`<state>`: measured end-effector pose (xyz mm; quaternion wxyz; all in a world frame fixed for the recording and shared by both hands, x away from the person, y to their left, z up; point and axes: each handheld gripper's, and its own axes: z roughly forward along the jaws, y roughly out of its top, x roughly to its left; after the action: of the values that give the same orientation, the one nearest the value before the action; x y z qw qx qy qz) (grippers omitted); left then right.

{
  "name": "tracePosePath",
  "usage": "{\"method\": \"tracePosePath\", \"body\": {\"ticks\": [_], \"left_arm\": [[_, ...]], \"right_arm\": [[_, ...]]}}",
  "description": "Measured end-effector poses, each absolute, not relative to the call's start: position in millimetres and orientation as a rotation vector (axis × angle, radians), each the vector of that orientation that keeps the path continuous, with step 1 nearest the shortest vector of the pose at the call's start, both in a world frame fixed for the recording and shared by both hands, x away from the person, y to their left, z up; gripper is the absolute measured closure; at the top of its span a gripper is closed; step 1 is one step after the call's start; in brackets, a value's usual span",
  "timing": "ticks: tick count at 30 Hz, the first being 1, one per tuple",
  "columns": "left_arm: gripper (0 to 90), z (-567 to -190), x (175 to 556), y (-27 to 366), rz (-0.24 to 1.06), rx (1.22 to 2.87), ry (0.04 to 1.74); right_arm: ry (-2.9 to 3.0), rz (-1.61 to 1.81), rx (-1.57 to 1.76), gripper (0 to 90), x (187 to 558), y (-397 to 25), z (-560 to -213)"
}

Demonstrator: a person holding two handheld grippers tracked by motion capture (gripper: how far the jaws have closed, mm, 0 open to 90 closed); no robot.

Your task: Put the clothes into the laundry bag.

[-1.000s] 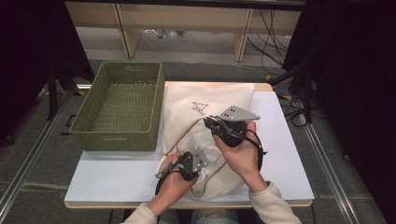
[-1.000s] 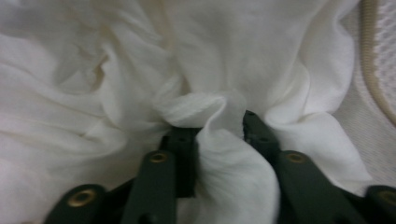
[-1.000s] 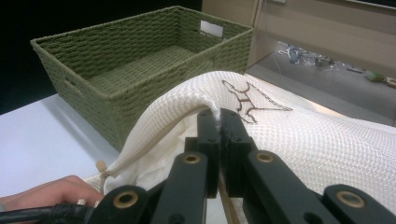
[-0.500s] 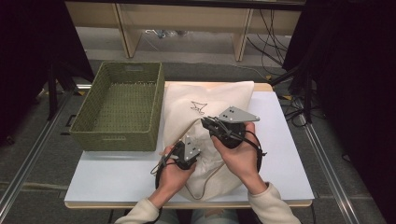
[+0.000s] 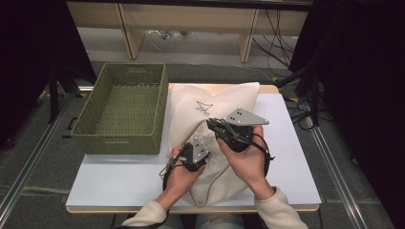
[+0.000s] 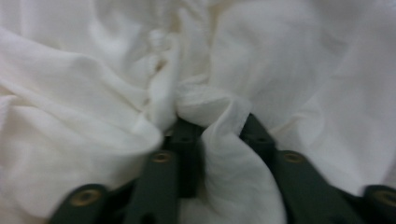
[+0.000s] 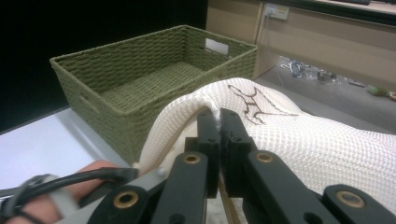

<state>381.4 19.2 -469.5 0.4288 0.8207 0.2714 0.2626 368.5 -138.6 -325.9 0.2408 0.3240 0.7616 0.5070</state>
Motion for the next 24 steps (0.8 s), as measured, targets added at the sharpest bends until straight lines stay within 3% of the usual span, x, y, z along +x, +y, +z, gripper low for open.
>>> {"method": "tracePosePath", "body": {"ticks": [4,5,11,14,19,20,21,22,23,24], "left_arm": [[52.8,-461,367,25,0.635,1.996,0.669],[51.0,-454,363,32,0.666,2.051,0.616],[41.6,-437,338,48,0.652,2.01,0.602],[33.5,-444,338,53,0.597,2.111,0.613],[31.0,-469,353,46,0.609,2.231,0.642],[33.1,-473,356,44,0.629,2.246,0.656],[37.8,-460,376,51,1.018,2.325,0.362],[42.2,-464,376,50,1.085,2.296,0.438],[45.9,-482,371,39,0.628,2.295,0.61],[49.9,-484,369,37,0.617,2.293,0.667]], "right_arm": [[2.084,1.388,0.892,88.6,368,-139,-325],[2.08,1.38,0.889,88.6,369,-140,-325],[2.082,1.38,0.897,88.6,369,-139,-326],[2.081,1.365,0.883,88.6,369,-139,-326],[2.096,1.39,0.899,88.6,369,-136,-328],[2.103,1.384,0.907,88.6,369,-137,-328],[2.099,1.379,0.906,88.5,369,-137,-328],[2.096,1.373,0.894,88.5,370,-137,-328],[2.107,1.379,0.891,88.5,370,-137,-329],[2.106,1.369,0.899,88.5,370,-137,-329]]}}
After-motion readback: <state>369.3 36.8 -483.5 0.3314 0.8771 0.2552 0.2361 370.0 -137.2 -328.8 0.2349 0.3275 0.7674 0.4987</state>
